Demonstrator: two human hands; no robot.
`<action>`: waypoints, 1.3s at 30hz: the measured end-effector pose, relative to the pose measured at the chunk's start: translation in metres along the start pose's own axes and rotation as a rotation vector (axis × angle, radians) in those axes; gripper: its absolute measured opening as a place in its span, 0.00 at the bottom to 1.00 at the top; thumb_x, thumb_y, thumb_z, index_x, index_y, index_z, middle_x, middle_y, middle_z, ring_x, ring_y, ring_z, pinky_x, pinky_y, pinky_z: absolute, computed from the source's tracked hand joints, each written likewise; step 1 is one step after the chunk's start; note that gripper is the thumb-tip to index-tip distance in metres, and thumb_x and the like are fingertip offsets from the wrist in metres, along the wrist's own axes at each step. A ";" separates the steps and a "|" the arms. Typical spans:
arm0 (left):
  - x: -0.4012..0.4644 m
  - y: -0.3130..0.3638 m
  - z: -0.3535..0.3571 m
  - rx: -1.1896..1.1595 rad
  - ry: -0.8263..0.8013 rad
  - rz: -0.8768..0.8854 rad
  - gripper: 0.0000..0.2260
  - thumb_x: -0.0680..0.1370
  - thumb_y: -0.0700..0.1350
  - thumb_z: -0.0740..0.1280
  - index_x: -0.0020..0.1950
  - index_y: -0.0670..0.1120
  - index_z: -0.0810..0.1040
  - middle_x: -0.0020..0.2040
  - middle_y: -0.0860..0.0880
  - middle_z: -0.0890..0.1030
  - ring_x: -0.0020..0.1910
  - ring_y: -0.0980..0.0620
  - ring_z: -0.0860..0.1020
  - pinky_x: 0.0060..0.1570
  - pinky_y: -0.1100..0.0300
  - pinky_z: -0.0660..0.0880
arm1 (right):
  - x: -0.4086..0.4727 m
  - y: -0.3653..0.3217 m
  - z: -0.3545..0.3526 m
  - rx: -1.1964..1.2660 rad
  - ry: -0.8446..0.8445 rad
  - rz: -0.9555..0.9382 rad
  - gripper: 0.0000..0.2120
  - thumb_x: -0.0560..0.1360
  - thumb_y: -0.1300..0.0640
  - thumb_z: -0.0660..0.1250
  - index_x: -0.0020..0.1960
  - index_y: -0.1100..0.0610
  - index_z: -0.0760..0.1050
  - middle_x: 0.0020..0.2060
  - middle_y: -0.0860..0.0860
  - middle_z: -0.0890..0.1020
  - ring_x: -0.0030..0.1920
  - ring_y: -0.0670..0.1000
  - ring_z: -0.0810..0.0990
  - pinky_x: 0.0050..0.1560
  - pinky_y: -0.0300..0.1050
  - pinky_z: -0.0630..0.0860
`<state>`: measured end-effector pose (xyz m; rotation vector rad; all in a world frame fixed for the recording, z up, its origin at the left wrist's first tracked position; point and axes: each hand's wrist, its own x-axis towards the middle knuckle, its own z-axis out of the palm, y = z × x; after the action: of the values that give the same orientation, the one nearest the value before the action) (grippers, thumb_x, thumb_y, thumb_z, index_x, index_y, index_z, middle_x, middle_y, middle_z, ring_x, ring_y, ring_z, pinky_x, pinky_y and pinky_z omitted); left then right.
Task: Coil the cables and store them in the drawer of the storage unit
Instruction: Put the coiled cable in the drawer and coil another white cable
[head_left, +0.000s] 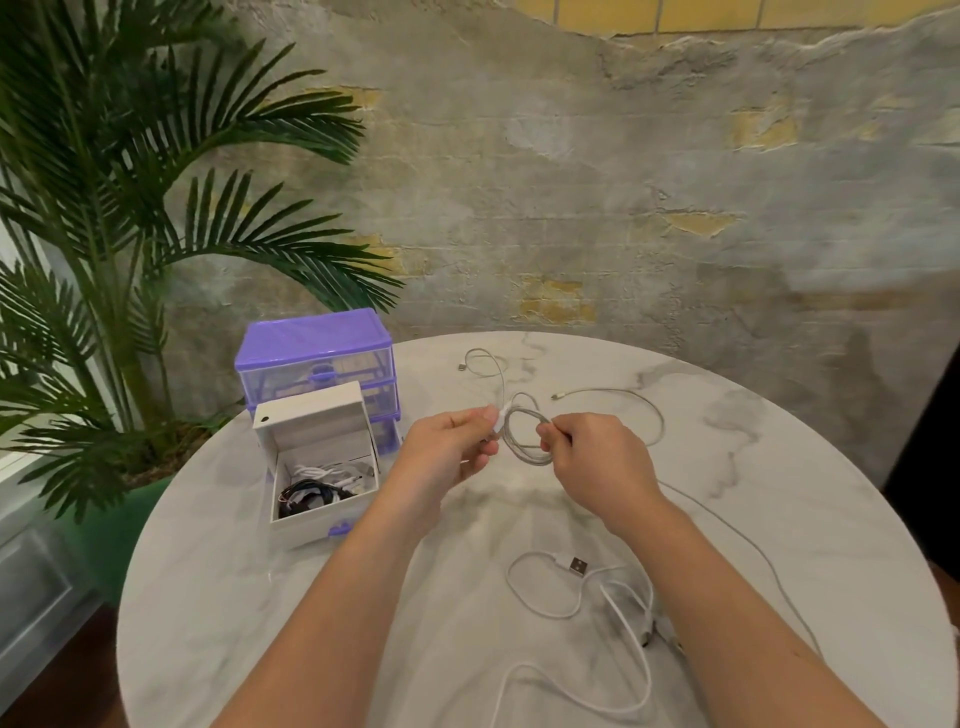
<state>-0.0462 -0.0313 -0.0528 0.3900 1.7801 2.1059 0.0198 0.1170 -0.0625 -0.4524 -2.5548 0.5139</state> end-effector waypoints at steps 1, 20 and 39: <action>-0.002 -0.001 0.003 0.053 0.000 0.025 0.04 0.76 0.44 0.70 0.47 0.43 0.81 0.38 0.49 0.80 0.35 0.56 0.77 0.37 0.68 0.75 | 0.000 -0.001 0.001 0.043 -0.009 0.017 0.16 0.81 0.48 0.58 0.42 0.53 0.80 0.36 0.49 0.81 0.40 0.54 0.78 0.38 0.45 0.69; 0.001 -0.013 0.009 0.206 0.052 0.294 0.13 0.77 0.45 0.70 0.60 0.52 0.72 0.45 0.48 0.85 0.48 0.52 0.83 0.55 0.54 0.79 | 0.000 -0.006 -0.007 0.661 -0.174 0.032 0.16 0.80 0.51 0.63 0.38 0.55 0.81 0.25 0.45 0.75 0.24 0.41 0.67 0.28 0.34 0.64; -0.002 -0.009 -0.003 0.294 -0.295 0.201 0.13 0.82 0.33 0.58 0.64 0.42 0.75 0.50 0.47 0.82 0.42 0.58 0.82 0.52 0.62 0.79 | 0.005 0.009 -0.010 0.749 -0.146 0.093 0.17 0.80 0.52 0.64 0.33 0.52 0.79 0.23 0.44 0.72 0.28 0.46 0.68 0.37 0.44 0.66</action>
<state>-0.0448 -0.0336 -0.0619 0.9417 1.9345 1.7901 0.0229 0.1300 -0.0559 -0.2579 -2.2465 1.4978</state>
